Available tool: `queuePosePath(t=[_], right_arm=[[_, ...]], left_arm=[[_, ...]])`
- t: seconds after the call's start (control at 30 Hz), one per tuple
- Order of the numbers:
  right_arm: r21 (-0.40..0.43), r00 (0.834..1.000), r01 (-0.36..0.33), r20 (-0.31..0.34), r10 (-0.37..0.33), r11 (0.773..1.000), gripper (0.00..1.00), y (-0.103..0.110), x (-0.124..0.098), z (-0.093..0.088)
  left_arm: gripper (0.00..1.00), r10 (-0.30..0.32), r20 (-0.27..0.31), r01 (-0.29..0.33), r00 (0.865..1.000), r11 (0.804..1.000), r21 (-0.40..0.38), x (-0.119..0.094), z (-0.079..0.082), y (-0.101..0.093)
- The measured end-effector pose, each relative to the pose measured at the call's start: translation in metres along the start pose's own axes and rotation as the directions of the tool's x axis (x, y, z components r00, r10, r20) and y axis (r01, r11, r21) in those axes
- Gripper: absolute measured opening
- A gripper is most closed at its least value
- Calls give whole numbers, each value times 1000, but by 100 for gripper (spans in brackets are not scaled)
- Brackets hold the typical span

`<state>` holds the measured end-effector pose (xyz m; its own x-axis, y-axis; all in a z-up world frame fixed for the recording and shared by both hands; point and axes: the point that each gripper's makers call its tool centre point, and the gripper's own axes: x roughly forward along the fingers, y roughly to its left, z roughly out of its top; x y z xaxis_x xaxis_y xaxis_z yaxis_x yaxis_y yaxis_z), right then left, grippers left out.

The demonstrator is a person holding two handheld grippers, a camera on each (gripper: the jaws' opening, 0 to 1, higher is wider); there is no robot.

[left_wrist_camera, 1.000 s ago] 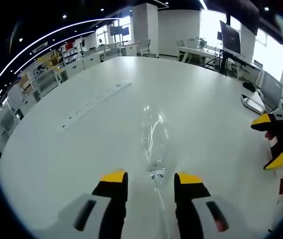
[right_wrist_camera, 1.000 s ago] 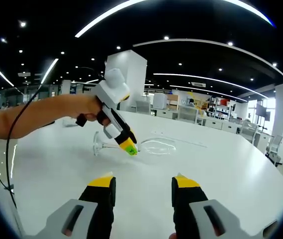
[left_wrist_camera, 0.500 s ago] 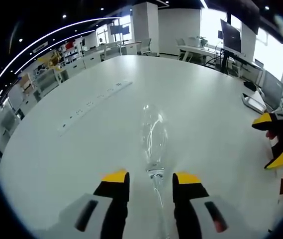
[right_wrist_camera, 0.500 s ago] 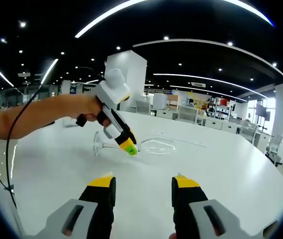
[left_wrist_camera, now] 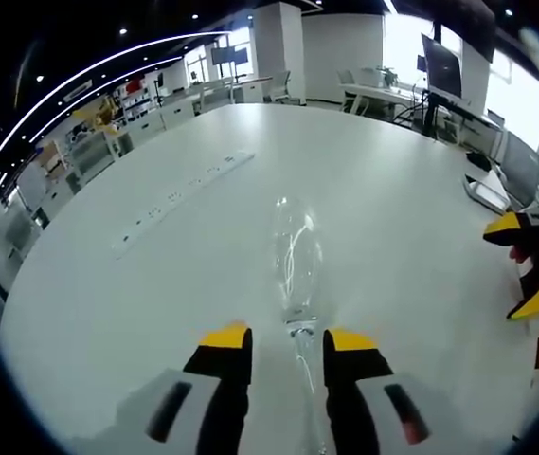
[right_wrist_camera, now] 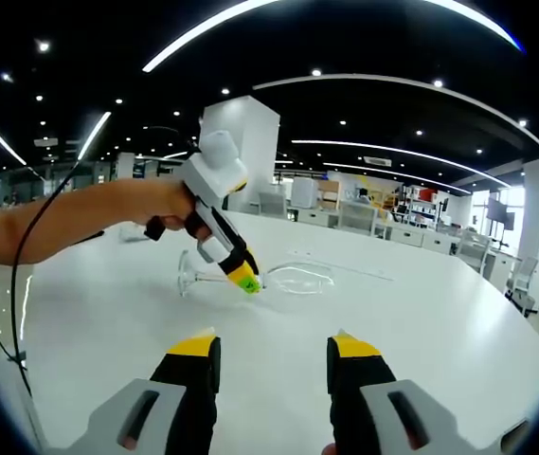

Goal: Stand the stemmed glass upright on the table place it in front of you

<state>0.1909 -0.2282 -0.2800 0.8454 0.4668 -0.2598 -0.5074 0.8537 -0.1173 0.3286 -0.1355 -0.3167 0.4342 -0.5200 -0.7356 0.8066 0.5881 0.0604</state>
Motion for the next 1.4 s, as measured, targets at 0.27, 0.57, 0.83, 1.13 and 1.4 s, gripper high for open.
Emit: queuePosePath(t=[0.27, 0.57, 0.83, 1.13, 1.4], right_arm=[[-1, 1000, -1, 0, 1, 1000, 48, 0, 0, -1], [0, 1000, -2, 1, 2, 1000, 48, 0, 0, -1], [-1, 1000, -4, 2, 4, 1000, 48, 0, 0, -1], [0, 1000, -6, 2, 6, 1000, 48, 1, 0, -1], [0, 1000, -5, 3, 5, 1000, 48, 3, -2, -1]], left_arm=[[29, 9, -16, -9, 1000, 1000, 5, 2, -3, -1], [29, 13, -19, -12, 1000, 1000, 7, 4, -2, 1], [28, 20, -35, -20, 999, 1000, -10, 8, -1, 3], [26, 35, -44, -35, 998, 999, -4, 10, 0, 5], [25, 38, -52, -38, 998, 999, -3, 11, -2, 6]])
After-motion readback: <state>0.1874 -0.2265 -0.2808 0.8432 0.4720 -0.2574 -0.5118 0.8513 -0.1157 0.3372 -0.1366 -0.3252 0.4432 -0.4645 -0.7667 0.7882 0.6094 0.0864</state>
